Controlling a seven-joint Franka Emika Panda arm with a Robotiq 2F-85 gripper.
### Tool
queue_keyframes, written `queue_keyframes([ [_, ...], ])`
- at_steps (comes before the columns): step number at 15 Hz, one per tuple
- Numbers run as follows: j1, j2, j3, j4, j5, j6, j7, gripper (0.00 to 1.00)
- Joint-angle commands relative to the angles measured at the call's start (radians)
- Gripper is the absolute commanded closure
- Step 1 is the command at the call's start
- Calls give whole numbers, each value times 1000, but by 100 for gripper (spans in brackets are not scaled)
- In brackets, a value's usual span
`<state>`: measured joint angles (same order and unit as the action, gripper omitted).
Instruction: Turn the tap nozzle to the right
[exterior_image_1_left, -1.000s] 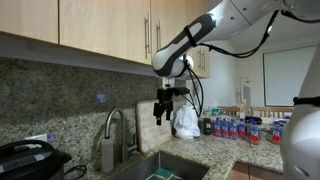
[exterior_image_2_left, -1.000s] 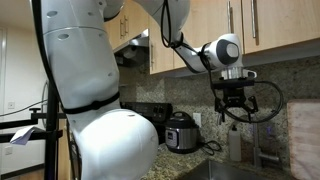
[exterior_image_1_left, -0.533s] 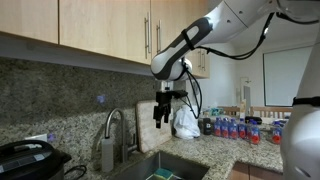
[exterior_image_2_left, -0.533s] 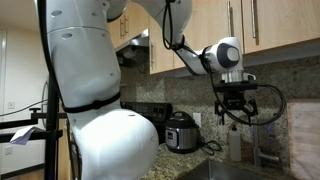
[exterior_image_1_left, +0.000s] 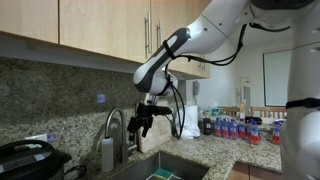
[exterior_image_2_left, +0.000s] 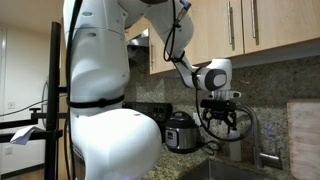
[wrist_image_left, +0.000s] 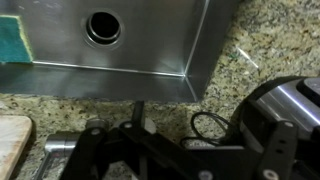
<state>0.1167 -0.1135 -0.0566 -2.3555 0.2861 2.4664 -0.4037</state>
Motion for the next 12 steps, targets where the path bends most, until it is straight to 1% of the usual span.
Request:
queue_keyframes([
  [1, 20, 73, 55, -1, 169, 200, 60, 0],
  [4, 23, 104, 101, -3, 277, 366, 106, 0],
  [5, 42, 104, 98, -10, 296, 424, 130, 0],
  [6, 54, 73, 118, -42, 286, 487, 189, 0],
  [10, 87, 145, 148, -32, 204, 799, 383, 0],
  [11, 89, 171, 139, -34, 182, 873, 425, 0],
  [12, 59, 181, 153, -52, 148, 939, 475, 0],
])
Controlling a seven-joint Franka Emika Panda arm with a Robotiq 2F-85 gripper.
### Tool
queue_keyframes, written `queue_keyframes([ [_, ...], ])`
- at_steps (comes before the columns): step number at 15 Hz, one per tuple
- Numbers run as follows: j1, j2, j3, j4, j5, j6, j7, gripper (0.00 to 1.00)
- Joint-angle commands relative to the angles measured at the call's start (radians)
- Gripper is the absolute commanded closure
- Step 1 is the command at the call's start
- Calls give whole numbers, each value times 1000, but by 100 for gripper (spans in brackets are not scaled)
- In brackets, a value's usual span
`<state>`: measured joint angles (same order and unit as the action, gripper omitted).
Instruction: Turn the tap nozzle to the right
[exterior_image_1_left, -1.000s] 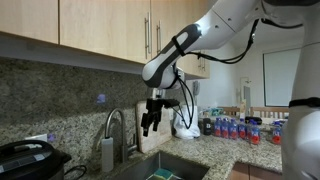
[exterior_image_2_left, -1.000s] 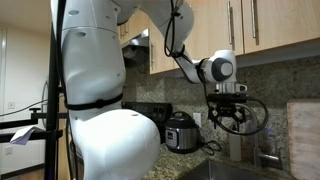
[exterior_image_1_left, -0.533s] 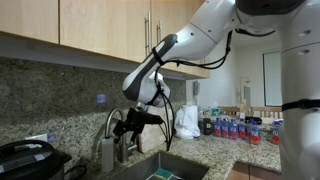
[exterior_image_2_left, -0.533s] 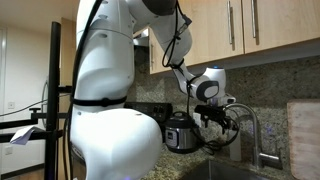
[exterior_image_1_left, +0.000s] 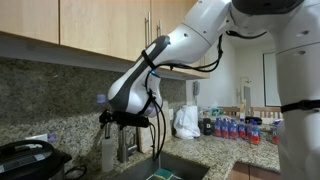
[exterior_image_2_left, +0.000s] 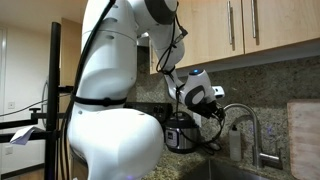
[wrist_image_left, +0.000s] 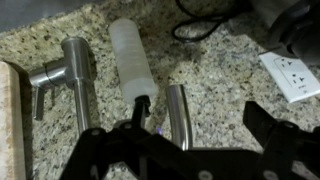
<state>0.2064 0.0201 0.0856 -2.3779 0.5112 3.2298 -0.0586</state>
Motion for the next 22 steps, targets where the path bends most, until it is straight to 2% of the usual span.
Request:
queue_keyframes([
  [1, -43, 76, -4, -31, -91, 229, 152, 0],
  [2, 33, 104, -70, -10, 58, 265, 35, 0],
  [3, 58, 139, -98, 12, 132, 287, -15, 0],
  [4, 112, 144, -173, 74, 227, 226, -100, 0],
  [7, 250, 234, -306, 167, 334, 227, -195, 0],
  [10, 390, 280, -424, 223, 403, 225, -229, 0],
  [17, 603, 274, -659, 139, 683, 190, -240, 0],
  [20, 673, 235, -733, 73, 793, 212, -260, 0],
  [22, 730, 213, -762, 32, 836, 196, -316, 0],
])
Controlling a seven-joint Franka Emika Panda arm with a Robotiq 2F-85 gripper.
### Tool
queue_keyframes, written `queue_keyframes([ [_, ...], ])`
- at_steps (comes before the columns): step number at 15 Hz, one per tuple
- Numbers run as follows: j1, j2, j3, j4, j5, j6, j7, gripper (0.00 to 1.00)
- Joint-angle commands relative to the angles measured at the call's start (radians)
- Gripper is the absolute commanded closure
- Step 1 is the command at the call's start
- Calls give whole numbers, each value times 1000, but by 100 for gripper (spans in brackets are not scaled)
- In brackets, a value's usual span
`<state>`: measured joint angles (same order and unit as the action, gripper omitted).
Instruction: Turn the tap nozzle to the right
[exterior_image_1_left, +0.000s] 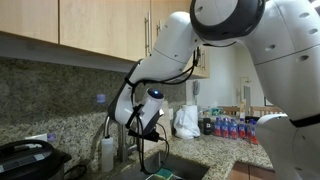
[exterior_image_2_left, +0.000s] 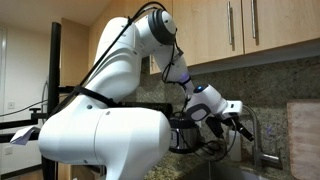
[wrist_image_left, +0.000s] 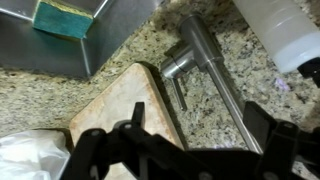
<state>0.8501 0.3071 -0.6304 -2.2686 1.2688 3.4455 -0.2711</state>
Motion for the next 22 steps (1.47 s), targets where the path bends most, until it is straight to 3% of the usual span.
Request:
queue_keyframes([
  [1, 119, -79, -55, -97, 102, -22, -139, 0],
  [5, 255, -132, -60, -198, 210, 56, -281, 0],
  [6, 374, -71, -183, -164, 260, 17, -324, 0],
  [7, 420, -61, -210, -165, 299, 18, -367, 0],
  [11, 682, 4, -425, -142, 429, 14, -541, 0],
  [16, 961, 26, -663, -84, 417, 14, -703, 0],
  [19, 1105, 48, -794, -5, 393, 14, -758, 0],
  [22, 1178, 11, -863, 46, 394, 14, -829, 0],
])
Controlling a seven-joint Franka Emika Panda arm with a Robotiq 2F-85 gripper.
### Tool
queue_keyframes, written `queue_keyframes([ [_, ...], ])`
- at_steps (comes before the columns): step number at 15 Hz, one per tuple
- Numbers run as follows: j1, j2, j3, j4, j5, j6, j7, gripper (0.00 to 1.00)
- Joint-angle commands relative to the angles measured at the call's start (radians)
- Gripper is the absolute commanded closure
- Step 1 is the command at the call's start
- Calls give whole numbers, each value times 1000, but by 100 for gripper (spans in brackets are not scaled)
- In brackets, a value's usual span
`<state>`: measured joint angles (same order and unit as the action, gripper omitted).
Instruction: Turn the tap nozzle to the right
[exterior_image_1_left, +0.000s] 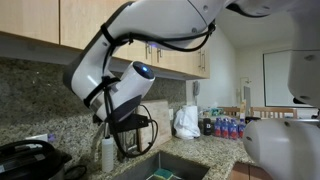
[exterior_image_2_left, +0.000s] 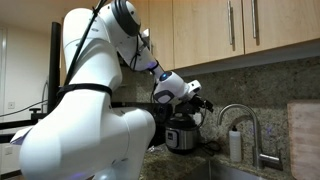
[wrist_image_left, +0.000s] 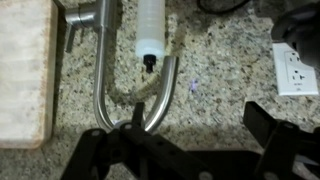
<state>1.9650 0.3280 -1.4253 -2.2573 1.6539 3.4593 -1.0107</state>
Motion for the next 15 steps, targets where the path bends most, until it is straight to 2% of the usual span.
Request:
queue_keyframes([
  [1, 78, -19, -85, 48, 12, 0, -107, 0],
  [3, 86, -40, -102, 61, 27, -1, -137, 0],
  [6, 33, -91, -68, 68, 8, -5, -171, 0],
  [8, -26, -104, -29, 67, 6, -28, -186, 0],
  [12, -188, -96, 91, 54, -13, -116, -193, 0],
  [13, -242, -144, 164, 16, -196, -92, -37, 0],
  [14, -314, -124, 225, 22, -252, -113, -4, 0],
  [15, -296, 14, 156, 63, -156, -244, -43, 0],
])
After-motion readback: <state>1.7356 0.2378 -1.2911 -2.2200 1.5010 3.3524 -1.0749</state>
